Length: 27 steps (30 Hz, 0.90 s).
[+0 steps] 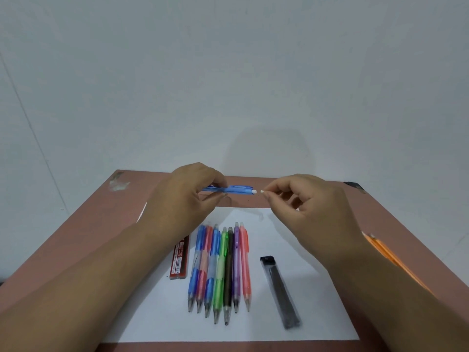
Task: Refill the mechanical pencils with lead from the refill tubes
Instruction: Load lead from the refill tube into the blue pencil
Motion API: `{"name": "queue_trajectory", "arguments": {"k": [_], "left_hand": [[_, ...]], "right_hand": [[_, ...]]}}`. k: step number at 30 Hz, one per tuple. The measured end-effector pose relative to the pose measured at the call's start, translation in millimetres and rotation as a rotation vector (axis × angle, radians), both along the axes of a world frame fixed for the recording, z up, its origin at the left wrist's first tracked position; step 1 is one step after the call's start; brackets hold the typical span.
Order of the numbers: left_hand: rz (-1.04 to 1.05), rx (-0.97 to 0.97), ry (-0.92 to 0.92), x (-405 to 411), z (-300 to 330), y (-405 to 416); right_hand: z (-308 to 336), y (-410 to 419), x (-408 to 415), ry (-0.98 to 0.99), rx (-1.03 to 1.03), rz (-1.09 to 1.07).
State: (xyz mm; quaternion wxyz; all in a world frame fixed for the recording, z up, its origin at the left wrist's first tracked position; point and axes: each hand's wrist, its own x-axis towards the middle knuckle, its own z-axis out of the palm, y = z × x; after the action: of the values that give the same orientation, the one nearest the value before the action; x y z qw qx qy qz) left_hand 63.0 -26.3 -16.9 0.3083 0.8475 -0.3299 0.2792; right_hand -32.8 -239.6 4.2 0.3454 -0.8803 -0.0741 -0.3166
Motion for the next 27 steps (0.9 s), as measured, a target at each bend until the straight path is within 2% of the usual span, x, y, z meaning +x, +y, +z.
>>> {"name": "queue_trajectory", "arguments": {"k": [20,27], "left_hand": [[-0.037,0.011,-0.01,-3.8,2.8,-4.0],[-0.032,0.042,-0.146,0.9,-0.2,-0.5]], "right_hand": [[-1.1,-0.9,0.9,-0.089,-0.168,-0.03],[1.1,-5.8,3.7,0.047,-0.353,-0.09]]}}
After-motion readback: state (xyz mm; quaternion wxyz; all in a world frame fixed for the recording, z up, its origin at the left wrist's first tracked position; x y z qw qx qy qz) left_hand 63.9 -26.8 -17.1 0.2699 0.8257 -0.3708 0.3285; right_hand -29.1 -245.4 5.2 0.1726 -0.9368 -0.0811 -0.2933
